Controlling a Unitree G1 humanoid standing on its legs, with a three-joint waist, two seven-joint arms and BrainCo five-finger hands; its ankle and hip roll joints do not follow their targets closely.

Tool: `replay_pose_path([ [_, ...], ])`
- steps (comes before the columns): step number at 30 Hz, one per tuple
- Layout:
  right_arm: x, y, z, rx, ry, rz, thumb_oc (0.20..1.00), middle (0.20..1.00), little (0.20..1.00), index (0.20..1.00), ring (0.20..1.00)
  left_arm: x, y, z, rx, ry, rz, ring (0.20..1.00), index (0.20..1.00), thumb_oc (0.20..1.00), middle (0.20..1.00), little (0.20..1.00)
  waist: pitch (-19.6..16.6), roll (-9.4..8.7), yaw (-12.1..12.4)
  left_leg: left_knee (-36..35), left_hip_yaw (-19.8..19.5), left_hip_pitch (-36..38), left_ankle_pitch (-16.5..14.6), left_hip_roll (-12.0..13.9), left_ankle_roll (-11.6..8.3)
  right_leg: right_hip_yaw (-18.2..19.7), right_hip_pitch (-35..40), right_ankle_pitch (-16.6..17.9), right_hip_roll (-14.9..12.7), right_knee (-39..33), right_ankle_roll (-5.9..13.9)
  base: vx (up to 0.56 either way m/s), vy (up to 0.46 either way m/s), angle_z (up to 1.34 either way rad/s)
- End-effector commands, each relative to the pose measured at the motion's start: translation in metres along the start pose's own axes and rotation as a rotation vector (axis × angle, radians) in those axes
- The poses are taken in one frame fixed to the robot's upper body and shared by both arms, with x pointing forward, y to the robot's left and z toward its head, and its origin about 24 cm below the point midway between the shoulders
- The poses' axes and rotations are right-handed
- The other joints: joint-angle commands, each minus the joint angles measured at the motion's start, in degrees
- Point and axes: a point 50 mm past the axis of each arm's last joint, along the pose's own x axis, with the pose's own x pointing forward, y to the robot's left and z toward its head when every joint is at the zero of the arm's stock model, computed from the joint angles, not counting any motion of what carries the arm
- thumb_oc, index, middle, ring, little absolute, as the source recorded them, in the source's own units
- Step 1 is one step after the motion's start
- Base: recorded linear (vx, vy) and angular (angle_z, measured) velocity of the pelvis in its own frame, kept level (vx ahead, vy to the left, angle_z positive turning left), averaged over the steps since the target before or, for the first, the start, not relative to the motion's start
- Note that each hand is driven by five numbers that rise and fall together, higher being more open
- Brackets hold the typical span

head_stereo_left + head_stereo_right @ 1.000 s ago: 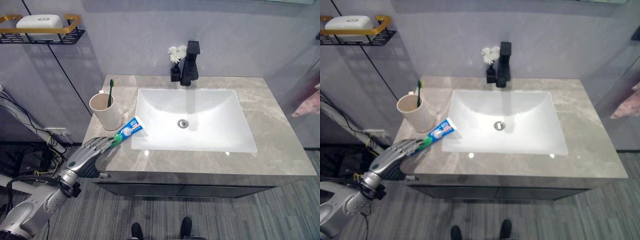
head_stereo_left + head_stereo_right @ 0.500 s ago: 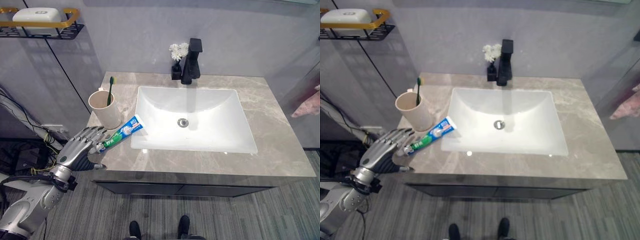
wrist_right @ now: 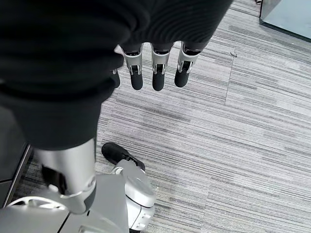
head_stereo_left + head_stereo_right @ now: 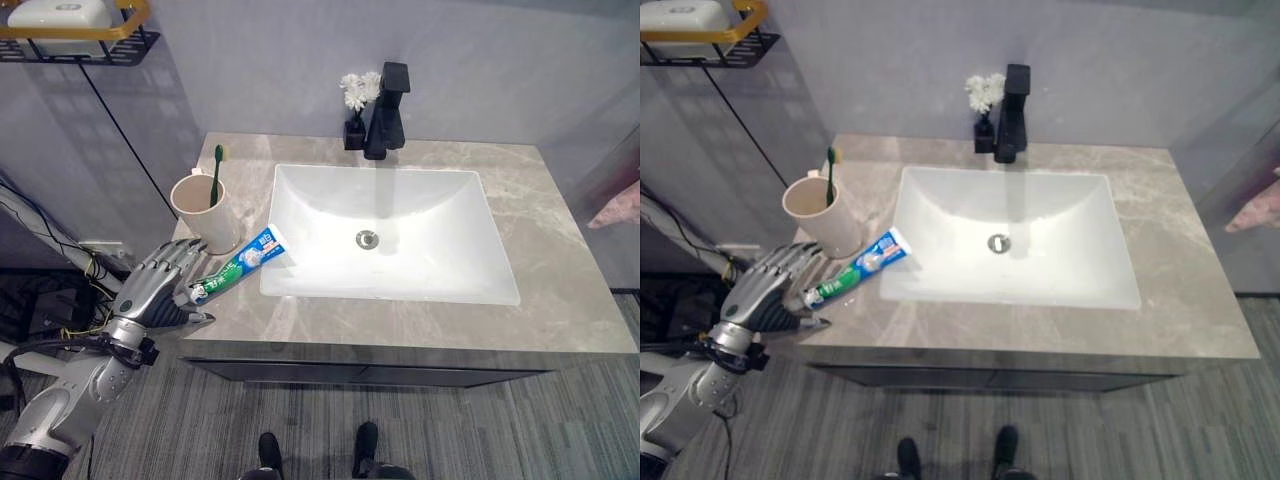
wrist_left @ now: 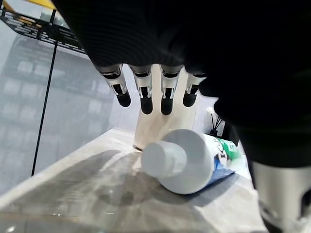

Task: Put brush and paste in cup on sink, flatten towel.

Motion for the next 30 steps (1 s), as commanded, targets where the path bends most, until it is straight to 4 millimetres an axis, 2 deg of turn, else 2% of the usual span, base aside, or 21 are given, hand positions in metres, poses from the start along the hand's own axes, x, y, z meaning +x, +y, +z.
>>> replay_pose_path([
  [1, 0.002, 0.003, 0.011, -0.005, -0.021, -0.012, 1.000, 1.000, 1.000, 1.000, 1.000, 0.012, 0.008, -0.004, -0.010, 0.018, 0.057, 1.000, 1.000, 1.000, 1.000, 1.000, 0.48, -2.81, -0.70, 0.30, -2.63, -0.62, -0.48, 0.06, -1.02, -0.99, 2.43, 1.55, -6.22, 0.49, 6.51, 0.03, 0.016, 0.00],
  [9, 0.002, 0.002, 0.016, -0.005, -0.040, -0.013, 1.000, 1.000, 1.000, 1.000, 1.000, 0.013, 0.002, -0.003, -0.050, 0.033, 0.049, 1.000, 1.000, 1.000, 1.000, 1.000, 0.86, -2.65, -0.85, 0.30, -2.58, -0.96, -0.52, 0.02, -0.93, -0.67, 1.85, 1.47, -6.25, 0.49, 6.36, 0.00, 0.000, 0.00],
  [10, 0.003, 0.001, 0.017, -0.002, -0.044, -0.016, 1.000, 1.000, 1.000, 1.000, 1.000, 0.012, 0.000, -0.003, -0.063, 0.042, 0.040, 0.925, 0.925, 0.925, 0.925, 0.925, 0.96, -2.66, -0.83, 0.30, -2.49, -0.96, -0.53, 0.07, -0.92, -0.56, 1.73, 1.43, -6.19, 0.49, 6.31, 0.00, 0.000, 0.00],
  [12, 0.003, 0.001, 0.018, -0.002, -0.048, -0.017, 1.000, 1.000, 1.000, 1.000, 1.000, 0.011, -0.002, -0.004, -0.069, 0.053, 0.033, 0.887, 0.887, 0.887, 0.887, 0.887, 1.13, -2.64, -0.86, 0.30, -2.38, -0.97, -0.52, 0.10, -0.91, -0.49, 1.59, 1.42, -6.17, 0.49, 6.29, 0.02, 0.002, -0.04],
  [13, 0.003, -0.001, 0.019, -0.001, -0.051, -0.020, 1.000, 1.000, 1.000, 1.000, 1.000, 0.010, -0.006, -0.005, -0.084, 0.070, 0.020, 0.812, 0.812, 0.812, 0.812, 0.812, 1.25, -2.61, -0.96, 0.30, -2.30, -0.94, -0.53, 0.16, -0.88, -0.32, 1.49, 1.31, -6.15, 0.49, 6.23, 0.00, 0.000, 0.00],
  [15, 0.003, -0.001, 0.019, -0.004, -0.051, -0.021, 1.000, 1.000, 1.000, 1.000, 1.000, 0.009, -0.007, -0.006, -0.087, 0.075, 0.012, 0.746, 0.746, 0.746, 0.746, 0.746, 1.24, -2.62, -0.95, 0.30, -2.21, -0.90, -0.56, 0.19, -0.86, -0.25, 1.41, 1.30, -6.13, 0.49, 6.23, 0.00, 0.000, 0.00],
  [17, 0.003, -0.002, 0.020, -0.004, -0.054, -0.025, 1.000, 1.000, 1.000, 1.000, 1.000, 0.007, -0.009, -0.007, -0.087, 0.085, -0.001, 0.595, 0.595, 0.595, 0.595, 0.595, 1.37, -2.65, -0.98, 0.30, -1.97, -0.74, -0.59, 0.22, -0.83, -0.02, 1.39, 1.17, -5.99, 0.49, 6.19, 0.00, 0.000, 0.00],
  [25, 0.003, -0.004, 0.020, -0.004, -0.060, -0.029, 1.000, 1.000, 1.000, 1.000, 1.000, 0.003, -0.017, -0.012, -0.082, 0.116, -0.066, 0.561, 0.561, 0.561, 0.561, 0.561, 1.44, -2.69, -1.01, 0.30, -1.59, -0.54, -0.58, 0.48, -0.86, 0.38, 1.17, 1.17, -5.81, 0.49, 6.07, 0.00, -0.004, -0.02],
  [26, 0.003, -0.004, 0.021, -0.001, -0.060, -0.028, 1.000, 1.000, 1.000, 1.000, 1.000, 0.003, -0.018, -0.012, -0.083, 0.116, -0.081, 0.592, 0.592, 0.592, 0.592, 0.592, 1.47, -2.69, -1.00, 0.30, -1.56, -0.56, -0.57, 0.53, -0.87, 0.42, 1.10, 1.20, -5.80, 0.49, 6.08, 0.00, 0.000, 0.00],
  [27, 0.003, -0.005, 0.020, 0.001, -0.057, -0.030, 1.000, 1.000, 1.000, 1.000, 1.000, 0.002, -0.019, -0.012, -0.085, 0.118, -0.097, 0.718, 0.718, 0.718, 0.718, 0.718, 1.48, -2.65, -1.06, 0.30, -1.56, -0.57, -0.54, 0.54, -0.87, 0.48, 1.09, 1.21, -5.79, 0.49, 6.07, 0.00, 0.000, 0.00],
  [28, 0.003, -0.006, 0.019, 0.005, -0.053, -0.033, 1.000, 1.000, 1.000, 1.000, 1.000, 0.002, -0.019, -0.012, -0.079, 0.116, -0.116, 0.689, 0.689, 0.689, 0.689, 0.689, 1.59, -2.53, -1.05, 0.30, -1.54, -0.27, -0.82, 0.62, -0.96, 0.52, 1.38, 0.99, -5.70, 0.49, 6.17, 0.00, 0.000, 0.00],
  [29, 0.003, -0.006, 0.020, 0.009, -0.054, -0.033, 1.000, 1.000, 1.000, 1.000, 1.000, 0.003, -0.019, -0.012, -0.067, 0.105, -0.137, 0.200, 0.200, 0.200, 0.200, 0.200, 1.52, -2.53, -1.04, 0.30, -1.41, -0.48, -0.52, 0.57, -0.94, 0.62, 1.12, 1.25, -5.77, 0.49, 6.09, 0.00, 0.000, 0.00],
  [30, 0.003, -0.008, 0.019, 0.012, -0.050, -0.036, 1.000, 1.000, 1.000, 1.000, 1.000, 0.003, -0.019, -0.011, -0.045, 0.087, -0.187, 0.200, 0.200, 0.200, 0.200, 0.200, 1.48, -2.32, -1.13, 0.30, -1.40, -0.08, -0.85, 0.66, -1.07, 0.60, 1.47, 1.03, -5.69, 0.49, 6.26, 0.00, 0.000, 0.00],
])
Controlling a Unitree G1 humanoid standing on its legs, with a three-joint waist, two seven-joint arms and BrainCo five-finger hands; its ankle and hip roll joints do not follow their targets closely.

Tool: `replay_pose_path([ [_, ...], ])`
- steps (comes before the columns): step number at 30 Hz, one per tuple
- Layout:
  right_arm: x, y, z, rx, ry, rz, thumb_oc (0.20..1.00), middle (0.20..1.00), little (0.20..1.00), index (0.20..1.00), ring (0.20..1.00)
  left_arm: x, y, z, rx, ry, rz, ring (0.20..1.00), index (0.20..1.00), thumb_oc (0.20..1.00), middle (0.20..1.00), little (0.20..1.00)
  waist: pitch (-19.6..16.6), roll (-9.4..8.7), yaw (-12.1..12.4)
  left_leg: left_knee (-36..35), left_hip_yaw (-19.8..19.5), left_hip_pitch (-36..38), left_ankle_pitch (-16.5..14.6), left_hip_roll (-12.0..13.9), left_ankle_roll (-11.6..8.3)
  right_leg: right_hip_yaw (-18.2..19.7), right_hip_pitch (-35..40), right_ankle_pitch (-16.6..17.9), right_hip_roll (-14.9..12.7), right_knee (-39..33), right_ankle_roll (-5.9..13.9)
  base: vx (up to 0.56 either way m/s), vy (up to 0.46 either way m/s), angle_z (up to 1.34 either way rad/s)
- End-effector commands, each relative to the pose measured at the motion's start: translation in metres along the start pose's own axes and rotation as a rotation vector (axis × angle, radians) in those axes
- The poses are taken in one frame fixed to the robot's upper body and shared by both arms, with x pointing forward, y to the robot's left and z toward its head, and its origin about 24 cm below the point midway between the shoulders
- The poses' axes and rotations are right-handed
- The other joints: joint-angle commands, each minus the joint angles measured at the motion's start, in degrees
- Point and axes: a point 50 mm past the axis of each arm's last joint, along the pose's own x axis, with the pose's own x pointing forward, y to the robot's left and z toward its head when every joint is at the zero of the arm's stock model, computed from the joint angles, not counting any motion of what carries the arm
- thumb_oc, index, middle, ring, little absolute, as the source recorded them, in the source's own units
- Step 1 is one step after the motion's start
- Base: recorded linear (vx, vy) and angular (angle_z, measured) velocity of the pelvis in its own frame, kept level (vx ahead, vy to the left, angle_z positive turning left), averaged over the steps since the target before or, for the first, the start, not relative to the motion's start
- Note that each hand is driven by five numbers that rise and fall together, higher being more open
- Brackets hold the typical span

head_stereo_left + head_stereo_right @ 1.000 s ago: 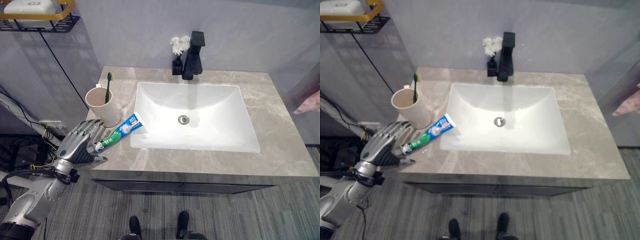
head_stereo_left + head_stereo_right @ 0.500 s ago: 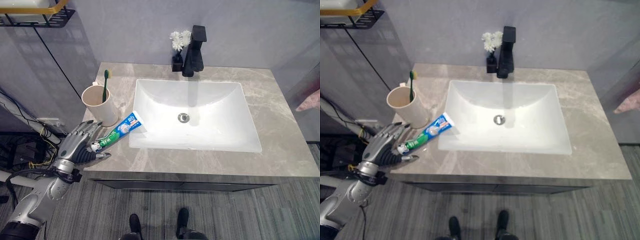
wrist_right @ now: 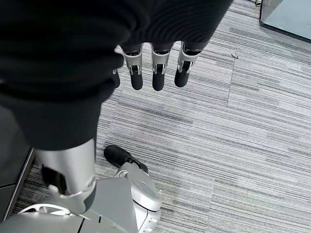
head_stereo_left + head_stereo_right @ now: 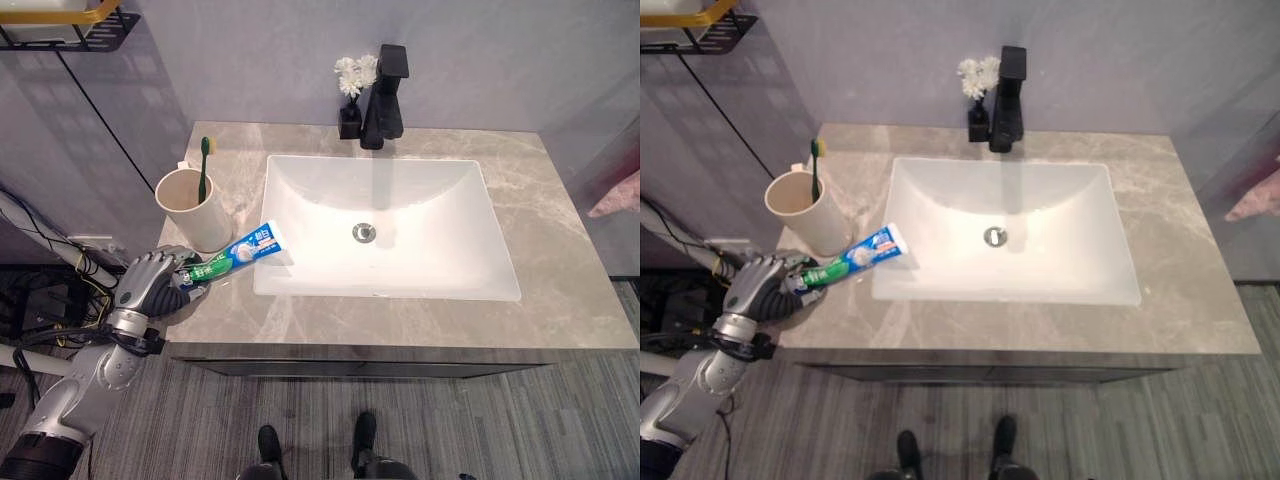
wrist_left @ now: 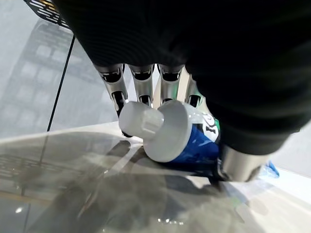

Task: Put brush and paste in cup on sink, flatten towel.

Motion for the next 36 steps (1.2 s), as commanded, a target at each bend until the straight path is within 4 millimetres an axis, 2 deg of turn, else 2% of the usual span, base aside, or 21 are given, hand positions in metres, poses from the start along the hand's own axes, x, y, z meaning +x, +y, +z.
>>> replay_pose_path([
  [1, 0.002, -0.008, 0.006, 0.015, -0.002, -0.024, 1.000, 1.000, 1.000, 1.000, 1.000, -0.009, -0.016, -0.006, 0.059, 0.008, -0.239, 0.200, 0.200, 0.200, 0.200, 0.200, 0.42, -2.03, -1.08, 0.29, -2.30, 0.95, -0.81, 0.62, -1.16, -0.73, 3.06, 0.91, -5.96, 0.48, 6.40, 0.00, 0.000, 0.00],
  [5, 0.001, -0.011, -0.003, 0.061, 0.036, -0.020, 1.000, 1.000, 1.000, 1.000, 1.000, -0.008, -0.025, -0.003, 0.058, -0.027, -0.353, 0.200, 0.200, 0.200, 0.200, 0.200, -1.24, -1.75, -1.50, 0.29, -2.03, 2.59, -1.12, 0.97, -1.31, -0.52, 4.53, 0.85, -5.88, 0.48, 6.45, 0.02, -0.009, -0.06],
  [9, -0.001, -0.015, -0.010, 0.131, 0.062, -0.032, 1.000, 1.000, 1.000, 1.000, 1.000, -0.007, -0.026, -0.001, 0.065, -0.047, -0.375, 0.200, 0.200, 0.200, 0.200, 0.200, -2.32, -1.65, -1.55, 0.29, -2.01, 3.95, -1.16, 1.06, -1.26, -0.58, 5.90, 0.72, -5.78, 0.48, 6.35, 0.01, -0.007, -0.02],
  [13, -0.005, -0.025, -0.031, 0.292, 0.133, -0.080, 1.000, 1.000, 1.000, 1.000, 1.000, 0.001, -0.013, 0.003, 0.110, -0.101, -0.331, 0.200, 0.200, 0.200, 0.200, 0.200, -3.89, -1.31, -1.56, 0.29, -2.10, 5.96, -1.28, 1.49, -1.51, -1.08, 8.09, 0.29, -5.28, 0.48, 6.35, -0.02, -0.009, 0.00],
  [15, -0.010, -0.030, -0.048, 0.390, 0.195, -0.118, 1.000, 1.000, 1.000, 1.000, 1.000, 0.010, 0.004, 0.011, 0.143, -0.147, -0.259, 0.200, 0.200, 0.200, 0.200, 0.200, -4.69, -1.25, -1.38, 0.29, -2.31, 6.58, -1.20, 1.83, -1.64, -1.43, 9.07, 0.06, -4.96, 0.48, 6.32, -0.06, -0.019, 0.01],
  [16, -0.010, -0.030, -0.048, 0.391, 0.195, -0.117, 1.000, 1.000, 1.000, 1.000, 1.000, 0.009, 0.005, 0.011, 0.143, -0.147, -0.259, 0.200, 0.200, 0.200, 0.200, 0.200, -4.70, -1.28, -1.38, 0.29, -2.33, 6.56, -1.17, 1.83, -1.64, -1.45, 9.05, 0.07, -4.96, 0.48, 6.31, -0.07, -0.020, 0.01],
  [20, -0.019, -0.040, -0.073, 0.547, 0.279, -0.179, 1.000, 1.000, 1.000, 1.000, 1.000, 0.020, 0.030, 0.025, 0.183, -0.219, -0.155, 0.200, 0.200, 0.200, 0.200, 0.200, -5.65, -1.53, -1.84, 0.29, -2.72, 7.25, -1.13, 2.26, -1.94, -2.05, 10.03, -0.01, -4.77, 0.48, 6.30, -0.05, -0.014, 0.02],
  [21, -0.025, -0.048, -0.088, 0.694, 0.326, -0.230, 1.000, 1.000, 1.000, 1.000, 1.000, 0.027, 0.043, 0.034, 0.213, -0.269, -0.104, 0.200, 0.200, 0.200, 0.200, 0.200, -6.49, -1.65, -2.26, 0.29, -2.87, 7.62, -1.48, 2.49, -2.14, -2.39, 10.65, -0.26, -4.76, 0.48, 6.52, -0.06, -0.004, 0.07],
  [22, -0.029, -0.058, -0.093, 0.796, 0.336, -0.278, 1.000, 1.000, 1.000, 1.000, 1.000, 0.031, 0.051, 0.041, 0.223, -0.299, -0.071, 0.200, 0.200, 0.200, 0.200, 0.200, -6.91, -1.77, -2.52, 0.29, -2.96, 7.82, -1.54, 2.51, -2.19, -2.60, 10.85, -0.24, -4.86, 0.48, 6.61, -0.04, -0.003, 0.09],
  [24, -0.034, -0.075, -0.099, 0.906, 0.340, -0.350, 1.000, 1.000, 1.000, 1.000, 1.000, 0.039, 0.062, 0.053, 0.252, -0.360, -0.033, 0.200, 0.200, 0.200, 0.200, 0.200, -7.48, -1.95, -2.84, 0.29, -2.98, 7.79, -1.28, 2.41, -2.18, -2.73, 10.92, 0.01, -4.94, 0.48, 6.55, -0.04, -0.003, 0.07],
  [25, -0.034, -0.075, -0.099, 0.906, 0.340, -0.350, 1.000, 1.000, 1.000, 1.000, 1.000, 0.039, 0.062, 0.053, 0.252, -0.360, -0.033, 0.200, 0.200, 0.200, 0.200, 0.200, -7.48, -1.96, -2.80, 0.29, -2.98, 7.76, -1.27, 2.41, -2.17, -2.73, 10.89, 0.01, -4.94, 0.48, 6.55, -0.03, -0.014, 0.09],
  [26, -0.046, -0.117, -0.102, 1.008, 0.298, -0.498, 1.000, 1.000, 1.000, 1.000, 1.000, 0.048, 0.079, 0.071, 0.277, -0.438, 0.040, 0.200, 0.200, 0.200, 0.200, 0.200, -8.26, -2.37, -3.81, 0.29, -3.00, 8.11, -1.64, 2.61, -2.48, -3.04, 11.49, -0.26, -4.82, 0.48, 6.81, -0.03, -0.019, 0.05],
  [27, -0.055, -0.147, -0.100, 1.056, 0.256, -0.616, 1.000, 1.000, 1.000, 1.000, 1.000, 0.053, 0.084, 0.082, 0.269, -0.487, 0.076, 0.200, 0.200, 0.200, 0.200, 0.200, -8.49, -2.39, -4.25, 0.29, -3.15, 8.08, -1.61, 2.63, -2.53, -3.18, 11.60, -0.16, -4.85, 0.48, 6.90, -0.04, -0.027, 0.01],
  [28, -0.068, -0.188, -0.087, 1.208, 0.170, -0.818, 1.000, 1.000, 1.000, 1.000, 1.000, 0.059, 0.090, 0.102, 0.226, -0.557, 0.156, 0.200, 0.200, 0.200, 0.200, 0.200, -8.82, -2.34, -4.70, 0.29, -3.35, 7.82, -1.22, 2.60, -2.53, -3.57, 11.75, 0.14, -4.97, 0.48, 6.93, -0.03, 0.001, 0.06],
  [29, -0.082, -0.244, -0.036, 1.255, -0.181, -1.003, 1.000, 1.000, 1.000, 1.000, 1.000, 0.061, 0.096, 0.121, 0.112, -0.618, 0.269, 0.200, 0.200, 0.200, 0.200, 0.200, -9.12, -2.12, -5.69, 0.29, -3.55, 8.12, -1.64, 2.63, -2.49, -3.49, 12.22, -0.06, -5.06, 0.48, 7.08, -0.04, 0.008, 0.08],
  [30, -0.083, -0.244, -0.036, 1.256, -0.180, -1.013, 1.000, 1.000, 1.000, 1.000, 1.000, 0.061, 0.096, 0.122, 0.108, -0.620, 0.273, 0.200, 0.200, 0.200, 0.200, 0.200, -8.97, -1.97, -5.58, 0.29, -3.60, 7.93, -1.26, 2.57, -2.38, -3.61, 12.10, 0.24, -5.11, 0.48, 6.98, 0.00, 0.028, 0.10],
  [31, -0.099, -0.266, -0.008, 1.167, -0.354, -1.107, 1.000, 1.000, 1.000, 1.000, 1.000, 0.058, 0.100, 0.131, 0.079, -0.655, 0.335, 0.200, 0.200, 0.200, 0.200, 0.200, -9.26, -1.80, -6.15, 0.29, -3.70, 8.17, -1.76, 2.55, -2.35, -3.48, 12.37, -0.04, -5.12, 0.50, 7.07, 0.00, 0.000, 0.00],
  [32, -0.128, -0.286, 0.042, 1.011, -0.600, -1.219, 1.000, 1.000, 1.000, 1.000, 1.000, 0.055, 0.104, 0.141, 0.075, -0.696, 0.387, 0.200, 0.200, 0.200, 0.200, 0.200, -9.56, -1.34, -6.50, 0.29, -3.74, 8.16, -1.55, 2.50, -2.12, -3.57, 12.42, 0.24, -5.28, 0.51, 7.03, 0.01, 0.040, -0.02],
  [33, -0.145, -0.291, 0.069, 0.948, -0.729, -1.267, 1.000, 1.000, 1.000, 1.000, 1.000, 0.057, 0.108, 0.149, 0.076, -0.724, 0.428, 0.200, 0.200, 0.200, 0.200, 0.200, -9.99, -1.02, -6.90, 0.29, -3.75, 8.45, -2.03, 2.47, -2.11, -3.52, 12.68, -0.10, -5.29, 0.56, 7.11, -0.03, 0.038, -0.03],
  [35, -0.177, -0.285, 0.132, 0.799, -0.994, -1.294, 1.000, 1.000, 1.000, 1.000, 1.000, 0.066, 0.116, 0.165, 0.062, -0.774, 0.508, 0.200, 0.200, 0.200, 0.200, 0.200, -10.16, -0.77, -7.11, 0.29, -3.62, 8.58, -1.88, 2.32, -1.74, -3.55, 12.76, 0.23, -5.38, 0.58, 6.84, -0.03, 0.029, -0.01],
  [36, -0.177, -0.284, 0.132, 0.802, -0.991, -1.296, 1.000, 1.000, 1.000, 1.000, 1.000, 0.066, 0.116, 0.165, 0.064, -0.777, 0.509, 0.200, 0.200, 0.200, 0.200, 0.200, -10.09, -0.92, -7.09, 0.29, -3.66, 8.49, -1.77, 2.29, -1.71, -3.58, 12.69, 0.33, -5.40, 0.56, 6.81, -0.03, 0.016, 0.02],
])
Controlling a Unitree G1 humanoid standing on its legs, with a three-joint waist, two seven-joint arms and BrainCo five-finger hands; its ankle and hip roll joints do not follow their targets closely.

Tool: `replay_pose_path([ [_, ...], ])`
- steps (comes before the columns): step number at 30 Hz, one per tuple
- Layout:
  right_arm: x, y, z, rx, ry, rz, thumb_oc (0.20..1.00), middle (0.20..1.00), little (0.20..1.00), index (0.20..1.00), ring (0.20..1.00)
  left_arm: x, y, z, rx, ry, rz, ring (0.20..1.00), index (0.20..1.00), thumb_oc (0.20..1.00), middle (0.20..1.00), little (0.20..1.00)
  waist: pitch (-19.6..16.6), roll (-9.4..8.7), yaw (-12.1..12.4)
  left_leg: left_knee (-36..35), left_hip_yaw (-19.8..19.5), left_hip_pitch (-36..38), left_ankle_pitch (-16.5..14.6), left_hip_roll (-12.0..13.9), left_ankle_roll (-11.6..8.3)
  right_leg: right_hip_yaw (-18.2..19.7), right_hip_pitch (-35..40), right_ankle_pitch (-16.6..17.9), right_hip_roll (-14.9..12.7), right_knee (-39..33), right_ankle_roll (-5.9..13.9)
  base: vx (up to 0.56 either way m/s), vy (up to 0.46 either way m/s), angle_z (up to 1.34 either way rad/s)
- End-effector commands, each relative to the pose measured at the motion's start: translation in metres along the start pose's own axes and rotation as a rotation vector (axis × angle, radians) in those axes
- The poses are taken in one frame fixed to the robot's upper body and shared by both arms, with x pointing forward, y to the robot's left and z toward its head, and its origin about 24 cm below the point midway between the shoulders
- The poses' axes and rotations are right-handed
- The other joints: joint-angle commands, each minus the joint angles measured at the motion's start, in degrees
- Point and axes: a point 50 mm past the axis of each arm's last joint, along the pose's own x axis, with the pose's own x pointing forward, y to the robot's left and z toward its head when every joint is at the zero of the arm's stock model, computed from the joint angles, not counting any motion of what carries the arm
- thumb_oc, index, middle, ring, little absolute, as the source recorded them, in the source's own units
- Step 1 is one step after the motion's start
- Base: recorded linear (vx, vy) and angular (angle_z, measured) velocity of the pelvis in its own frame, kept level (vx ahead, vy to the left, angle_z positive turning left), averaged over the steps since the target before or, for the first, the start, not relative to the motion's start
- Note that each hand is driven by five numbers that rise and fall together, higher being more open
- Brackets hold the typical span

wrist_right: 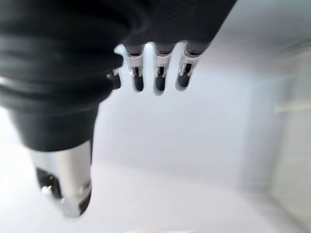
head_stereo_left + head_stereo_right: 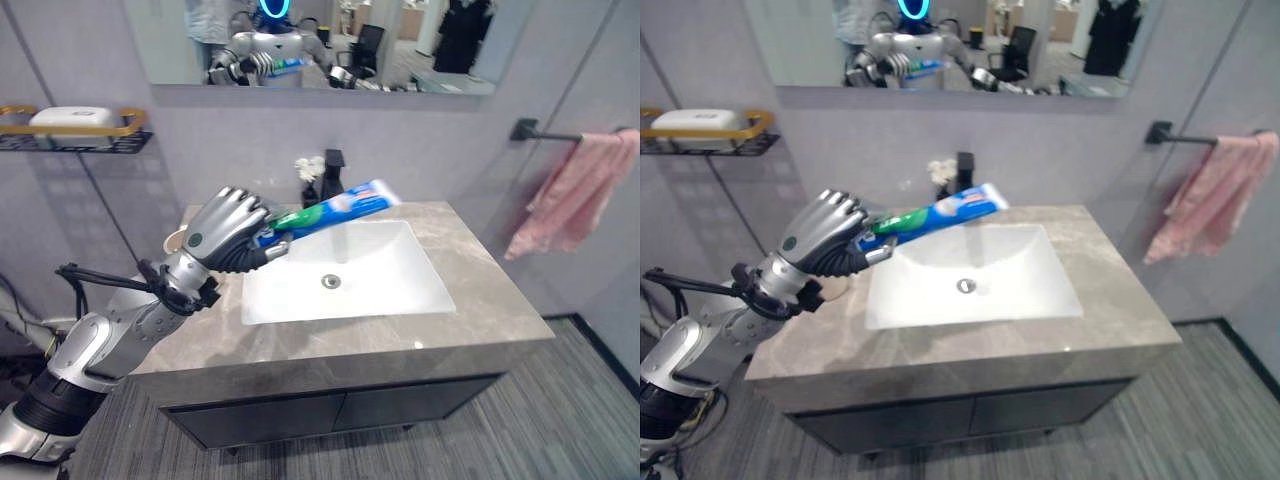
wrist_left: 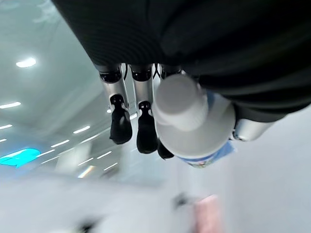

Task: Put brush and paste in cup on sink, flatten towel.

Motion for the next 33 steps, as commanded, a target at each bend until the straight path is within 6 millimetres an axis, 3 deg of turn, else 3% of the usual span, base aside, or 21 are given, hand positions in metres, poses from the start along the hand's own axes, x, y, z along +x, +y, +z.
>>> replay_pose_path([
  [1, 0.000, 0.047, 0.049, 0.005, -0.262, 0.053, 1.000, 1.000, 1.000, 1.000, 1.000, 0.040, 0.050, -0.001, 0.143, -0.095, 0.272, 0.200, 0.200, 0.200, 0.200, 0.200, -1.68, -0.51, 1.66, 0.62, -2.68, -1.19, -0.13, 2.84, -1.80, -2.20, 1.98, 1.12, -4.58, 0.58, 5.62, -0.03, 0.008, 0.04],
  [3, -0.018, 0.078, 0.085, 0.073, -0.420, 0.214, 1.000, 1.000, 1.000, 1.000, 1.000, 0.044, 0.064, -0.002, 0.206, -0.112, 0.303, 0.200, 0.200, 0.200, 0.200, 0.200, -1.59, -0.53, 1.92, 0.62, -2.35, -0.66, -0.41, 3.01, -1.92, -1.81, 2.18, 0.75, -4.50, 0.68, 5.55, -0.01, 0.006, 0.02],
  [6, -0.062, 0.139, 0.116, 0.267, -0.477, 0.578, 1.000, 1.000, 1.000, 1.000, 1.000, 0.050, 0.079, -0.007, 0.267, -0.113, 0.334, 0.200, 0.200, 0.200, 0.200, 0.200, -1.68, -0.86, 2.41, 0.62, -1.72, -0.40, 0.21, 3.08, -1.86, -1.34, 2.09, 1.14, -4.47, 0.68, 5.20, -0.03, 0.003, -0.05],
  [7, -0.089, 0.173, 0.118, 0.368, -0.403, 0.844, 1.000, 1.000, 1.000, 1.000, 1.000, 0.055, 0.084, -0.008, 0.279, -0.118, 0.347, 0.200, 0.200, 0.200, 0.200, 0.200, -1.74, -1.18, 3.10, 0.62, -1.50, 0.12, 0.08, 3.18, -1.90, -1.20, 2.30, 0.84, -4.39, 0.83, 5.11, -0.04, 0.006, -0.10],
  [10, -0.100, 0.189, 0.118, 0.381, -0.359, 0.974, 1.000, 1.000, 1.000, 1.000, 1.000, 0.056, 0.087, -0.010, 0.283, -0.112, 0.349, 0.200, 0.200, 0.200, 0.200, 0.200, -1.73, -1.52, 3.32, 0.62, -1.34, 0.11, 0.51, 3.16, -1.87, -1.16, 2.23, 1.13, -4.44, 0.77, 4.90, -0.01, -0.001, 0.00],
  [11, -0.136, 0.225, 0.100, 0.459, -0.121, 1.224, 1.000, 1.000, 1.000, 1.000, 1.000, 0.062, 0.084, -0.010, 0.264, -0.102, 0.338, 0.200, 0.200, 0.200, 0.200, 0.200, -2.05, -2.03, 4.76, 0.62, -1.23, 0.73, 0.40, 3.41, -2.05, -1.21, 2.74, 0.82, -4.31, 0.85, 4.74, -0.01, -0.008, 0.08],
  [12, -0.151, 0.239, 0.116, 0.461, -0.138, 1.359, 1.000, 1.000, 1.000, 1.000, 1.000, 0.064, 0.089, -0.012, 0.285, -0.101, 0.335, 0.200, 0.200, 0.200, 0.200, 0.200, -1.82, -2.26, 4.82, 0.62, -0.95, 1.00, 0.66, 3.43, -2.17, -1.11, 2.98, 0.98, -4.30, 0.79, 4.62, 0.00, -0.003, 0.06],
  [14, -0.176, 0.248, 0.138, 0.604, -0.146, 1.456, 1.000, 1.000, 1.000, 1.000, 1.000, 0.065, 0.089, -0.010, 0.287, -0.108, 0.332, 0.200, 0.200, 0.200, 0.200, 0.200, -1.70, -2.02, 5.72, 0.62, -1.12, 1.52, 0.30, 3.55, -2.26, -1.49, 3.84, 0.51, -4.25, 0.86, 4.59, 0.00, 0.003, -0.10],
  [15, -0.177, 0.248, 0.139, 0.606, -0.146, 1.456, 1.000, 1.000, 1.000, 1.000, 1.000, 0.065, 0.089, -0.010, 0.288, -0.108, 0.331, 0.200, 0.200, 0.200, 0.200, 0.200, -1.69, -2.14, 5.63, 0.62, -1.14, 1.35, 0.56, 3.48, -2.20, -1.52, 3.73, 0.71, -4.30, 0.79, 4.51, 0.00, 0.000, 0.00],
  [17, -0.224, 0.259, 0.172, 0.912, -0.122, 1.592, 1.000, 1.000, 1.000, 1.000, 1.000, 0.068, 0.091, -0.008, 0.281, -0.124, 0.367, 0.200, 0.200, 0.200, 0.200, 0.200, -1.71, -1.86, 7.07, 0.62, -1.90, 1.33, 0.64, 3.32, -2.09, -2.55, 4.46, 0.33, -4.56, 0.83, 4.28, 0.02, 0.009, 0.18],
  [20, -0.272, 0.256, 0.212, 1.186, -0.123, 1.774, 1.000, 1.000, 1.000, 1.000, 1.000, 0.066, 0.084, -0.003, 0.253, -0.149, 0.362, 0.200, 0.200, 0.200, 0.200, 0.200, -1.66, -1.69, 8.87, 0.62, -3.06, 0.83, 1.08, 3.15, -2.23, -4.11, 5.14, 0.00, -4.84, 0.94, 3.95, 0.00, 0.013, 0.20],
  [23, -0.288, 0.246, 0.233, 1.354, -0.130, 1.815, 1.000, 1.000, 1.000, 1.000, 1.000, 0.058, 0.076, -0.005, 0.219, -0.131, 0.355, 0.200, 0.200, 0.200, 0.200, 0.200, -1.49, -1.59, 9.92, 0.62, -3.97, 0.52, 1.05, 2.91, -2.36, -5.35, 5.74, -0.31, -5.12, 1.06, 3.95, 0.00, 0.022, 0.26],
  [33, -0.290, 0.216, 0.263, 1.644, -0.214, 1.801, 1.000, 1.000, 1.000, 1.000, 1.000, 0.039, 0.049, -0.006, 0.113, -0.086, 0.292, 0.200, 0.200, 0.200, 0.200, 0.200, -1.64, -2.20, 12.08, 0.62, -8.11, -2.27, 1.92, 1.50, -2.40, -9.64, 6.65, -0.11, -6.07, 1.02, 3.90, 0.00, 0.022, 0.23],
])
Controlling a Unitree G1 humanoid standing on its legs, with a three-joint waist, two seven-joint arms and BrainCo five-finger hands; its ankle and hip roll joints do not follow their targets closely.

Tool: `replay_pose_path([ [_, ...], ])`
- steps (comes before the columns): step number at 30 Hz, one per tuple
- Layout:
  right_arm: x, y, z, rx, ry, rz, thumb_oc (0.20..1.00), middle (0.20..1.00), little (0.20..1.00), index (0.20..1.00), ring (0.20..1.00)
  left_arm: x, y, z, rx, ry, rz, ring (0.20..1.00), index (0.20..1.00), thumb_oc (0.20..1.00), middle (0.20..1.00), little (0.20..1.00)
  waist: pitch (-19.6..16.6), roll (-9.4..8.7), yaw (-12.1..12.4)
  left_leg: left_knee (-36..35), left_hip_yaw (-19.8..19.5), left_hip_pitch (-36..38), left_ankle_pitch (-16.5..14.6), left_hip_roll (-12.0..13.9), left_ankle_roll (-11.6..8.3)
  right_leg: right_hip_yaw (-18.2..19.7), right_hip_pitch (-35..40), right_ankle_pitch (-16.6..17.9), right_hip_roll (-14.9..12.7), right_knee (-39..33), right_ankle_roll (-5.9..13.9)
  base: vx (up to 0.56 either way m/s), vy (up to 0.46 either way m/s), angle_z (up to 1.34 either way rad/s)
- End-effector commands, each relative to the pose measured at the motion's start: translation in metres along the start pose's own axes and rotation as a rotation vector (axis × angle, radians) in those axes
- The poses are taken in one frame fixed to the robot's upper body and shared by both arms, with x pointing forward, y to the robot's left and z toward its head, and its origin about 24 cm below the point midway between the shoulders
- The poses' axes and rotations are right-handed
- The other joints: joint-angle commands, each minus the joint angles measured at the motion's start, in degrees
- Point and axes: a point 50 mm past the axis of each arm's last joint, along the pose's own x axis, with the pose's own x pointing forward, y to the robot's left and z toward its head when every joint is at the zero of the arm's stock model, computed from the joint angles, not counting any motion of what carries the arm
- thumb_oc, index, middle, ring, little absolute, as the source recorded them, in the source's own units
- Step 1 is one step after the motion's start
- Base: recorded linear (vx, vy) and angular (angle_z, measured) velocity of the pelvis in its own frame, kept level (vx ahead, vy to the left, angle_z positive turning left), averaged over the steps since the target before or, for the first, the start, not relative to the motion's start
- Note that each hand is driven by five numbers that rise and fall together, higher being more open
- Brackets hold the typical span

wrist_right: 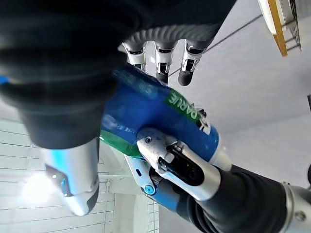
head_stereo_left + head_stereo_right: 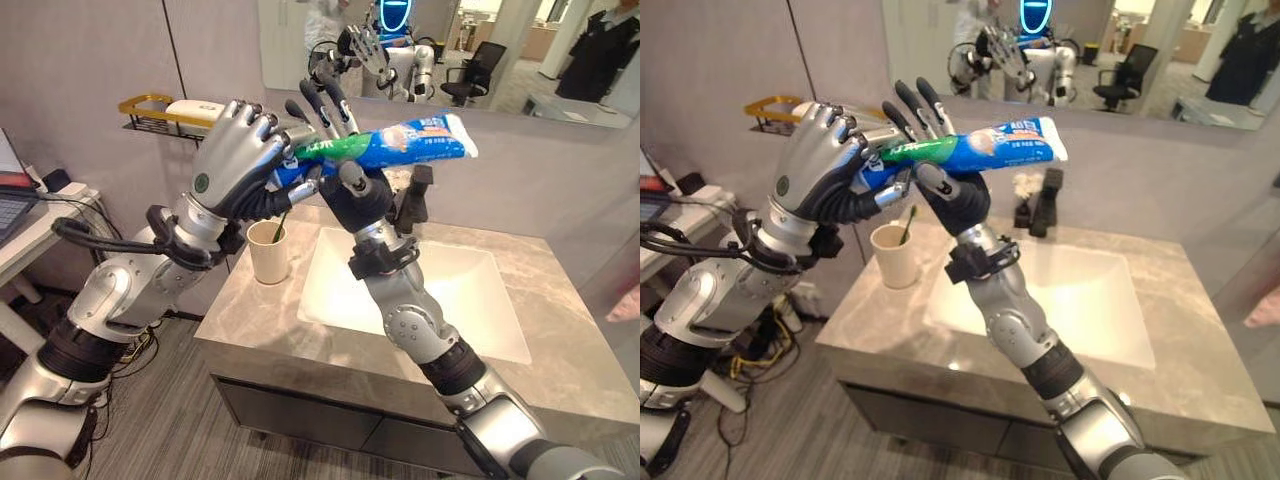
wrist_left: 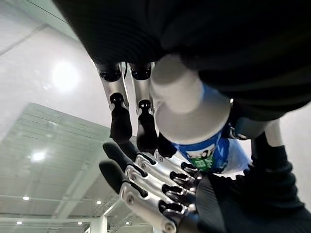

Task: Put brush and paste in cup on sink, flatten towel.

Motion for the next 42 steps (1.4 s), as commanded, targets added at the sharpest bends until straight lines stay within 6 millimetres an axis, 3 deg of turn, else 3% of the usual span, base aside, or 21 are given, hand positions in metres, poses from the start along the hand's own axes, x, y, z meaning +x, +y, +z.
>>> replay_pose_path([
  [1, 0.019, 0.023, 0.042, 0.009, -0.226, 0.138, 1.000, 1.000, 1.000, 1.000, 1.000, 0.008, 0.014, -0.006, 0.000, 0.000, 0.055, 0.200, 0.200, 0.200, 0.200, 0.200, -2.31, -2.29, -0.36, 0.29, -1.72, -2.54, 1.46, 1.39, -2.11, -2.88, 2.33, 1.86, -6.01, 0.49, 4.76, -0.01, 0.030, 0.31],
  [10, 0.018, 0.030, 0.048, 0.024, -0.263, 0.164, 1.000, 1.000, 1.000, 1.000, 1.000, -0.009, 0.001, 0.000, -0.098, 0.051, 0.023, 0.200, 0.200, 0.200, 0.200, 0.200, -2.37, -2.50, -0.75, 0.29, -1.26, -2.88, 1.39, 1.38, -1.61, -2.20, 1.27, 2.22, -6.12, 0.64, 4.71, -0.01, 0.016, 0.01],
  [19, 0.013, 0.028, 0.057, 0.033, -0.312, 0.133, 1.000, 1.000, 1.000, 1.000, 1.000, -0.025, -0.028, 0.009, -0.271, 0.160, 0.010, 0.200, 0.200, 0.200, 0.200, 0.200, -2.56, -2.81, -2.06, 0.29, -0.03, -2.59, 1.11, 1.67, -1.29, -0.70, 0.32, 2.36, -5.96, 0.60, 4.60, 0.00, 0.003, -0.02],
  [38, 0.013, 0.029, 0.050, 0.052, -0.274, 0.134, 1.000, 1.000, 1.000, 1.000, 1.000, -0.052, -0.043, 0.005, -0.317, 0.283, -0.040, 0.200, 0.200, 0.200, 0.200, 0.200, -2.62, -2.46, -2.41, 0.29, 1.49, -2.35, 1.31, 2.53, -1.31, 1.00, -0.90, 2.49, -5.41, 0.53, 4.38, -0.01, -0.001, -0.07],
  [39, 0.013, 0.029, 0.049, 0.054, -0.271, 0.131, 0.809, 0.809, 0.809, 0.809, 0.809, -0.055, -0.044, 0.005, -0.326, 0.294, -0.047, 0.200, 0.200, 0.200, 0.200, 0.200, -2.47, -2.48, -2.33, 0.29, 1.44, -2.44, 1.36, 2.57, -1.37, 1.02, -0.91, 2.46, -5.39, 0.47, 4.37, 0.00, 0.000, 0.00],
  [40, 0.012, 0.028, 0.049, 0.056, -0.271, 0.130, 0.686, 0.686, 0.686, 0.686, 0.686, -0.057, -0.046, 0.005, -0.331, 0.301, -0.053, 0.200, 0.200, 0.200, 0.200, 0.200, -2.49, -2.47, -2.30, 0.29, 1.41, -2.49, 1.40, 2.57, -1.39, 0.95, -0.86, 2.45, -5.35, 0.47, 4.37, 0.00, 0.000, 0.00],
  [42, 0.012, 0.029, 0.049, 0.058, -0.271, 0.130, 0.526, 0.526, 0.526, 0.526, 0.526, -0.058, -0.046, 0.005, -0.330, 0.306, -0.054, 0.200, 0.200, 0.200, 0.200, 0.200, -2.43, -2.53, -2.21, 0.29, 1.31, -2.61, 1.46, 2.52, -1.40, 0.87, -0.83, 2.47, -5.32, 0.48, 4.37, 0.00, 0.000, 0.00],
])
